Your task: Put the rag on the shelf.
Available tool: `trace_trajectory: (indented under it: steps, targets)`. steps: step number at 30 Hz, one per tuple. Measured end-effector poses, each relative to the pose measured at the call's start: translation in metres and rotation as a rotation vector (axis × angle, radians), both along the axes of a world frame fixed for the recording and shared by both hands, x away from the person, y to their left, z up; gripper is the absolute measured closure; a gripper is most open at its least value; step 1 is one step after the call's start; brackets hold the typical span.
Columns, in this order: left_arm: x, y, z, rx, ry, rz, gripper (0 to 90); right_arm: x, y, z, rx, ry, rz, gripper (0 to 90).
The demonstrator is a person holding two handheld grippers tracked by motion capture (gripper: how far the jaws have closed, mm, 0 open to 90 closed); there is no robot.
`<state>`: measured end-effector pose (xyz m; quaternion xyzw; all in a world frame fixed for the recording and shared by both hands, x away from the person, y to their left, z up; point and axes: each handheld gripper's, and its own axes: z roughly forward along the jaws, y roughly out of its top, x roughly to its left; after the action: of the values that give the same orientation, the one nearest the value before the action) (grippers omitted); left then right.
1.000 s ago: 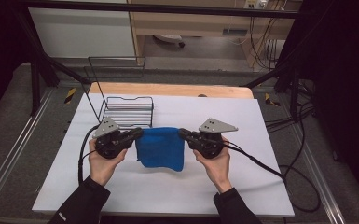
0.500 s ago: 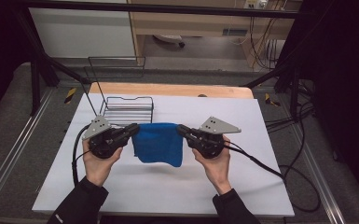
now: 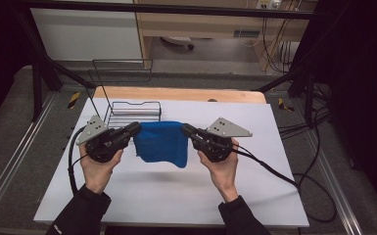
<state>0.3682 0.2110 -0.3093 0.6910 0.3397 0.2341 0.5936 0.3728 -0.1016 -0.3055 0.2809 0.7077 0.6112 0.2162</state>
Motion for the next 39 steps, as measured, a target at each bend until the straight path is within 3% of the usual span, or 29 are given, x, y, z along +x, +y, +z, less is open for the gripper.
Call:
trace_trajectory:
  steps: [31, 39]
  targets:
    - [0.012, 0.043, 0.036, -0.044, -0.088, 0.09, 84.6, 0.02, 0.05, 0.038, 0.033, -0.106, -0.003, 86.5]
    - [0.014, 0.055, 0.047, -0.072, -0.12, 0.107, 84.6, 0.027, 0.062, 0.046, 0.039, -0.122, -0.002, 86.5]
